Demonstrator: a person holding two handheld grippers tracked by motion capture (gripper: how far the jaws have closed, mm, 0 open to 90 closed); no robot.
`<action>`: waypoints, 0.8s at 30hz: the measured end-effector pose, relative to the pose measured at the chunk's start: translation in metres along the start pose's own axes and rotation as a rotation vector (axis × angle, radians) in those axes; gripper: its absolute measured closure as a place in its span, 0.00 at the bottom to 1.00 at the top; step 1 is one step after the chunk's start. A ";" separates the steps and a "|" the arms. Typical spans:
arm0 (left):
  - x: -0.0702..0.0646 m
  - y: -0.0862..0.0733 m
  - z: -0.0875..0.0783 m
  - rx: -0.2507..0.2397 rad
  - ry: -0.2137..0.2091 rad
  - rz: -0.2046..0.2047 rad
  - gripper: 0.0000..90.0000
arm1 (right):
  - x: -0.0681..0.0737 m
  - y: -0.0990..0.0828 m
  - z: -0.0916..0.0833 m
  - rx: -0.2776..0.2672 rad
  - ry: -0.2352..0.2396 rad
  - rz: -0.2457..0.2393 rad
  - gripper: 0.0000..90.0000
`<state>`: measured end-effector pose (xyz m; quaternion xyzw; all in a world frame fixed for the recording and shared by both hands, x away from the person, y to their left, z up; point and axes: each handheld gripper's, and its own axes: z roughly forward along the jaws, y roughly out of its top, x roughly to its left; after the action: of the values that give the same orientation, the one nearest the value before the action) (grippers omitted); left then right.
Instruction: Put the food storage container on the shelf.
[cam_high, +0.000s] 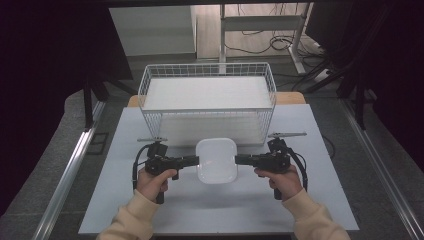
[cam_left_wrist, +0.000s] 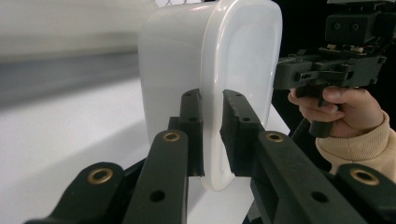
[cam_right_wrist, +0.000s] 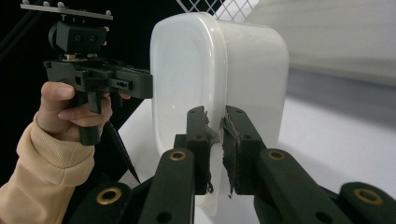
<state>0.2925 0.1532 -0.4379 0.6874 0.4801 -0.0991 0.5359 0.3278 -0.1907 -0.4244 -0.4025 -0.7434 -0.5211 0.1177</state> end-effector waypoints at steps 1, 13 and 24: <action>-0.001 0.002 -0.001 -0.001 0.001 0.003 0.88 | 0.000 0.000 0.000 0.000 0.000 0.000 0.89; -0.010 0.028 -0.006 -0.017 -0.001 0.046 0.89 | 0.009 0.024 -0.008 -0.021 -0.011 -0.037 0.89; -0.023 0.057 -0.014 -0.032 0.004 0.087 0.89 | 0.019 0.050 -0.016 -0.049 -0.021 -0.075 0.89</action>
<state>0.3185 0.1541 -0.3806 0.6992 0.4522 -0.0667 0.5497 0.3481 -0.1888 -0.3723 -0.3824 -0.7462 -0.5390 0.0805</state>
